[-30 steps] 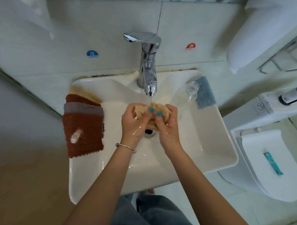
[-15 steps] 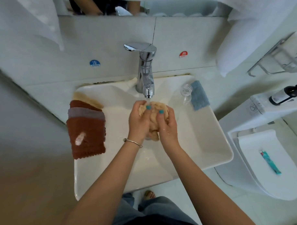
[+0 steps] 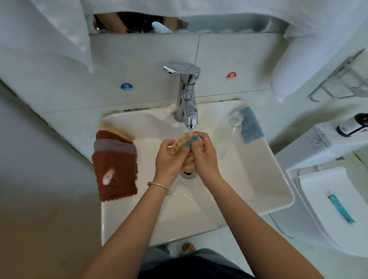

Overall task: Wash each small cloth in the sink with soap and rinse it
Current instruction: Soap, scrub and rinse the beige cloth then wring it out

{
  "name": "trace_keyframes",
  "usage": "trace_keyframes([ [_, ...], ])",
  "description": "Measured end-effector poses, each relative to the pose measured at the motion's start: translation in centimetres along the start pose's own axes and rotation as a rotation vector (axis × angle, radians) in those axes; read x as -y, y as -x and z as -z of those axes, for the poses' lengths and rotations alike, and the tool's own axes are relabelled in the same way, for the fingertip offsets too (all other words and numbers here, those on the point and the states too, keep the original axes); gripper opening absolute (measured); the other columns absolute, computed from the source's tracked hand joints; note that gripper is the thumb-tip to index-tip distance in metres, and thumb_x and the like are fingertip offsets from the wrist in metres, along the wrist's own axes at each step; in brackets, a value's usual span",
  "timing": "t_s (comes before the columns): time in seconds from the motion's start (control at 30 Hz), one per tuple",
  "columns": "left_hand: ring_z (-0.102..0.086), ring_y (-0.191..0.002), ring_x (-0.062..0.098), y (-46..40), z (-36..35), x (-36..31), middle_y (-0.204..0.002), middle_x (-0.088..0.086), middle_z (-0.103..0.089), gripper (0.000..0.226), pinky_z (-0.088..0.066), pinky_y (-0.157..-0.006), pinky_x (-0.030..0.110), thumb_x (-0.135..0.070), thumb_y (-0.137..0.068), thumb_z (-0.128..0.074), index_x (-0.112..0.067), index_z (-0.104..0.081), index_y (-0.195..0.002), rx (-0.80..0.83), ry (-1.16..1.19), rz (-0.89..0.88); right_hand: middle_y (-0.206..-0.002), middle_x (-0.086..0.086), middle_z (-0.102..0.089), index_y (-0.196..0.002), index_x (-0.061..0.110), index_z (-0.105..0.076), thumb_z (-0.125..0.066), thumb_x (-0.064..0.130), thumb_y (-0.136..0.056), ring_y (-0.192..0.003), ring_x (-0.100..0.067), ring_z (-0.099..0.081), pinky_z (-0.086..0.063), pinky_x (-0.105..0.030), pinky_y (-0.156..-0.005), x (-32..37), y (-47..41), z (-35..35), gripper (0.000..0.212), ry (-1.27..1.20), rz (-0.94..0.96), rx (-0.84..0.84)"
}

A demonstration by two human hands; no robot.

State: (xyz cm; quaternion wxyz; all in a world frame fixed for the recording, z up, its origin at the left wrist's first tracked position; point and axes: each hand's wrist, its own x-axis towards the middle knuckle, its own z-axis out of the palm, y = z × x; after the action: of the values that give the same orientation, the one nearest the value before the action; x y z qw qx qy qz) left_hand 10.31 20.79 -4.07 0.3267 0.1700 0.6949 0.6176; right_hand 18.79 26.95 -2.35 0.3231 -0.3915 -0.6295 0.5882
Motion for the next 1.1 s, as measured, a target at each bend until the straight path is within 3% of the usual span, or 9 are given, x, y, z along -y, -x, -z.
trace_keyframes([
  [0.1, -0.065, -0.083, 0.009, 0.4, -1.7, -1.0, -0.093, -0.009, -0.065, 0.019, -0.054, -0.074, 0.023, -0.038, -0.093, -0.062, -0.027, -0.051, -0.104, -0.006, -0.005, -0.105, -0.097, 0.003, -0.067, -0.115, 0.014, -0.054, -0.048, 0.029, -0.102, -0.086, -0.006, -0.068, -0.057, -0.027, -0.076, 0.2, 0.0, 0.7, 0.021, -0.013, -0.011, -0.037],
  [0.23, -0.063, -0.084, 0.008, 0.6, -3.5, -2.0, -0.094, -0.003, -0.066, 0.013, -0.051, -0.073, 0.019, -0.03, -0.098, -0.056, -0.02, -0.056, -0.106, -0.025, 0.019, -0.213, -0.098, 0.005, -0.068, -0.112, 0.025, -0.05, -0.038, 0.047, -0.102, -0.09, -0.014, -0.068, -0.057, -0.042, -0.081, -1.0, -0.2, 1.9, 0.027, 0.155, -0.035, -0.046],
  [0.4, -0.062, -0.085, 0.008, 0.2, -0.9, -1.1, -0.096, -0.005, -0.065, 0.01, -0.048, -0.069, 0.013, -0.032, -0.099, -0.053, -0.024, -0.056, -0.104, -0.134, 0.026, -0.149, -0.081, 0.002, -0.06, -0.091, 0.023, -0.05, -0.043, 0.024, -0.104, -0.071, -0.006, -0.059, -0.049, -0.021, -0.065, 0.2, -0.6, -0.7, 0.015, 0.134, -0.005, -0.004],
  [0.47, -0.064, -0.083, 0.007, 0.4, 0.1, -0.6, -0.095, -0.004, -0.067, 0.016, -0.05, -0.067, 0.014, -0.037, -0.098, -0.053, -0.023, -0.058, -0.101, -0.155, 0.037, -0.087, -0.082, -0.003, -0.058, -0.083, 0.023, -0.047, -0.05, 0.025, -0.101, -0.072, -0.011, -0.058, -0.049, -0.023, -0.066, 0.4, -0.6, -1.9, 0.018, 0.102, -0.023, 0.021],
  [0.57, -0.064, -0.074, 0.006, 0.5, -1.0, -0.8, -0.085, -0.002, -0.068, 0.022, -0.051, -0.065, 0.019, -0.039, -0.096, -0.055, -0.018, -0.06, -0.093, -0.142, 0.031, -0.079, -0.092, -0.011, -0.061, -0.087, 0.022, -0.052, -0.057, 0.049, -0.091, -0.082, -0.023, -0.063, -0.054, -0.035, -0.074, 0.0, -0.3, -1.5, 0.027, 0.069, 0.003, -0.014],
  [0.77, -0.043, -0.061, 0.012, 0.6, -4.2, -2.0, -0.066, 0.001, -0.047, 0.038, -0.041, -0.06, 0.026, -0.037, -0.092, -0.063, -0.01, -0.044, -0.073, -0.067, 0.028, -0.172, -0.105, -0.014, -0.06, -0.099, 0.029, -0.054, -0.046, 0.064, -0.087, -0.096, -0.027, -0.063, -0.054, -0.048, -0.086, -1.8, -0.1, 1.3, 0.038, 0.053, -0.024, -0.133],
  [0.93, -0.065, -0.084, 0.016, -0.3, -0.9, -0.6, -0.088, -0.004, -0.066, 0.014, -0.056, -0.078, 0.037, -0.045, -0.092, -0.058, -0.035, -0.059, -0.083, -0.289, 0.094, -0.146, -0.102, -0.012, -0.06, -0.093, 0.034, -0.048, -0.044, 0.061, -0.086, -0.092, -0.026, -0.063, -0.055, -0.044, -0.08, -0.3, -0.3, -2.7, 0.028, 0.111, 0.003, 0.013],
  [1.03, -0.065, -0.094, 0.018, 0.5, -1.2, 0.5, -0.1, -0.002, -0.066, 0.014, -0.055, -0.085, 0.047, -0.058, -0.087, -0.052, -0.046, -0.058, -0.087, -0.2, 0.068, -0.109, -0.107, -0.012, -0.059, -0.102, 0.027, -0.051, -0.047, 0.055, -0.088, -0.097, -0.026, -0.063, -0.055, -0.043, -0.084, -0.4, 0.1, -2.2, 0.032, 0.11, -0.014, -0.024],
  [1.1, -0.065, -0.089, 0.015, 1.3, -2.7, 0.4, -0.093, -0.004, -0.067, 0.016, -0.055, -0.084, 0.044, -0.051, -0.091, -0.054, -0.037, -0.059, -0.085, -0.12, 0.048, -0.097, -0.105, -0.011, -0.063, -0.104, 0.021, -0.053, -0.05, 0.042, -0.095, -0.095, -0.025, -0.065, -0.056, -0.04, -0.084, -1.1, 0.4, -0.4, 0.024, 0.042, -0.019, -0.109],
])
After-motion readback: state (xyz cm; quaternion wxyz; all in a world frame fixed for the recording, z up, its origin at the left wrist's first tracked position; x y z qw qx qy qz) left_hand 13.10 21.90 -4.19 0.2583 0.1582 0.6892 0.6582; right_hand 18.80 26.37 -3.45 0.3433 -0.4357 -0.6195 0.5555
